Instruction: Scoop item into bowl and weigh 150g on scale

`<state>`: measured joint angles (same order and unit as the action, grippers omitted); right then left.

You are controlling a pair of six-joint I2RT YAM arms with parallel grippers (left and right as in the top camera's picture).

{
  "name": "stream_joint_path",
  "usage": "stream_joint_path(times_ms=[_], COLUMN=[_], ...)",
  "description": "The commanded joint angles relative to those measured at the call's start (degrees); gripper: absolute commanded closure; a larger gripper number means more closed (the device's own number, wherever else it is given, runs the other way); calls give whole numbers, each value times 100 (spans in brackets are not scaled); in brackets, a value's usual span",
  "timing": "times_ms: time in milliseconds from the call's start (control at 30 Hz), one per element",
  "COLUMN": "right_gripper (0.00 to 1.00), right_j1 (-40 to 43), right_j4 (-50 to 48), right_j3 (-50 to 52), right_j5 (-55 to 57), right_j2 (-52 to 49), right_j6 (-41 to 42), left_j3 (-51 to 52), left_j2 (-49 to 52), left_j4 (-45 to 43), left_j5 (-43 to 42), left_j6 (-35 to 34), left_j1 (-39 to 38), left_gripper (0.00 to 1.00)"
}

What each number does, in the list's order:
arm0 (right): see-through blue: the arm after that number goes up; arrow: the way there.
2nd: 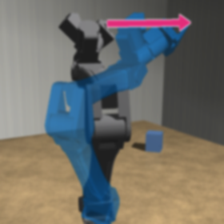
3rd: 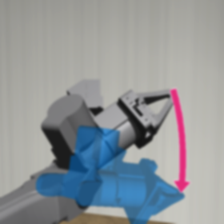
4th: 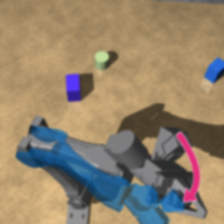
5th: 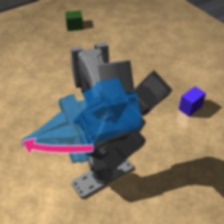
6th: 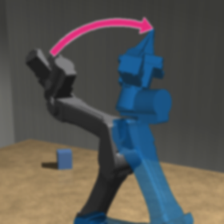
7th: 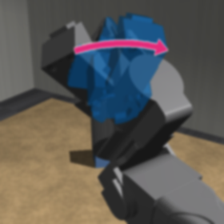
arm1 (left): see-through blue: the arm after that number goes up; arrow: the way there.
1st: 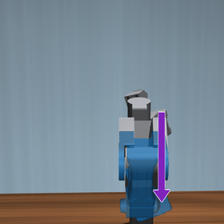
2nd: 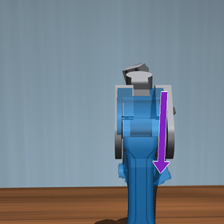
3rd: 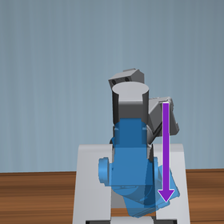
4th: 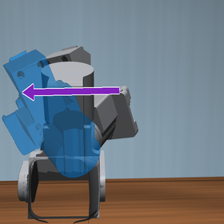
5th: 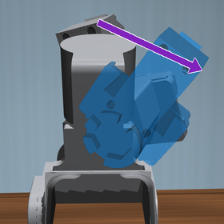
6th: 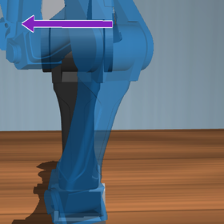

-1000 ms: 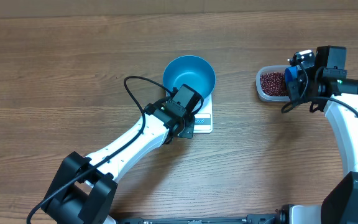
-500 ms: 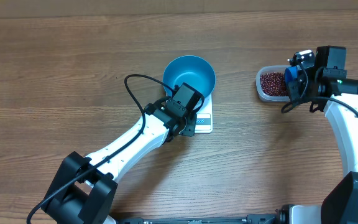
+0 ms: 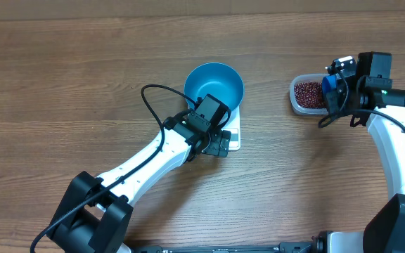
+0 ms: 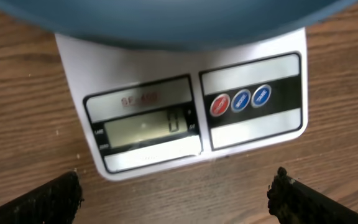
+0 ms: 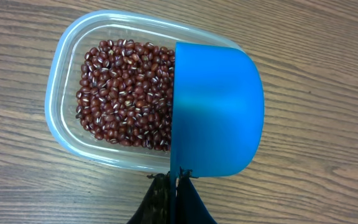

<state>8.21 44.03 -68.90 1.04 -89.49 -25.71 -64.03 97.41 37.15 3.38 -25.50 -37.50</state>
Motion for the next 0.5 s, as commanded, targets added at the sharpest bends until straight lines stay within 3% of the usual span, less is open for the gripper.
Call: stream_joint_path(times_ms=[0, 267, 467], right_gripper=[97, 97, 96], right_j1=[-15, -11, -11], right_j4=[-83, -63, -59], right_j3=[-168, -195, -195], right_j5=[42, 39, 35], right_j2=[-11, -11, -11], right_j6=[48, 195, 197], left_j3=[-452, -1838, -2059], left_j2=[-273, -883, -1021], left_j4=[219, 1154, 1554], left_j5=[-20, 20, -4], left_j6=[39, 485, 494], left_j1=[15, 295, 413], left_gripper=[0, 0, 0])
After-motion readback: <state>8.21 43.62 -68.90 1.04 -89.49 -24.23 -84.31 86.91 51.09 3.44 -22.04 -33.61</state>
